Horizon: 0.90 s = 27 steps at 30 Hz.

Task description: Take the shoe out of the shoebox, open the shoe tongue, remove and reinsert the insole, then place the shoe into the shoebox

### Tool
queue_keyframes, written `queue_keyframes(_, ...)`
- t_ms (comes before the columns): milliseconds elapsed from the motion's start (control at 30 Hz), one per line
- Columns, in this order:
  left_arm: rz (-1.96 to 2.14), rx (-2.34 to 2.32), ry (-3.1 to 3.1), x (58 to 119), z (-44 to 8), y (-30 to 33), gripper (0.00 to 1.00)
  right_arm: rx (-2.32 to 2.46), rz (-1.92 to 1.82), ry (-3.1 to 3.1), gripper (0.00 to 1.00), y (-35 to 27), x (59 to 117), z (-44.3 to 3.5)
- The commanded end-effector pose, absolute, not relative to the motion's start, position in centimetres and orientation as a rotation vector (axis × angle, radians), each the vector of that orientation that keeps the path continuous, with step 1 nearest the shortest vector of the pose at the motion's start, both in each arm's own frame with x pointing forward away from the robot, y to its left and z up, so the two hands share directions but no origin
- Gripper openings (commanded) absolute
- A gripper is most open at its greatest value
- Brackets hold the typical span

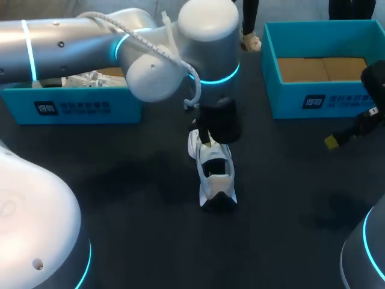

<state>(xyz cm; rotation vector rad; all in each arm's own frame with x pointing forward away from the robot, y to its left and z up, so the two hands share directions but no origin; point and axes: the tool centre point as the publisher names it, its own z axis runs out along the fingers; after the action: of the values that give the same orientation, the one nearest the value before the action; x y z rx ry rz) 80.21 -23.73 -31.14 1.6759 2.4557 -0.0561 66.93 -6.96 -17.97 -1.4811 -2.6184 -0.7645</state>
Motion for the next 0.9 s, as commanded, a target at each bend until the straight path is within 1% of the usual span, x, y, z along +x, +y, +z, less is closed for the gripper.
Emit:
queue_keyframes(33,-0.145,1.547,2.494,80.08,-30.13,-22.2,0.84,-1.484,-0.763,-2.618,1.0,-6.87,66.91,-18.08)
queue_keyframes(100,-0.16,1.475,2.524,80.06,-29.86,-21.97,0.88,-1.484,-0.763,-2.618,1.0,-6.87,66.91,-18.08)
queue_keyframes(133,-0.166,1.44,2.54,80.05,-29.78,-21.83,0.95,-1.484,-0.763,-2.618,1.0,-6.87,66.91,-18.08)
queue_keyframes(167,-0.158,1.398,2.556,80.12,-29.69,-21.63,1.0,-1.484,-0.763,-2.618,1.0,-6.87,66.91,-18.08)
queue_keyframes(900,-0.149,1.373,2.566,80.18,-29.62,-21.45,1.0,-1.484,-0.763,-2.618,1.0,-6.87,66.91,-18.08)
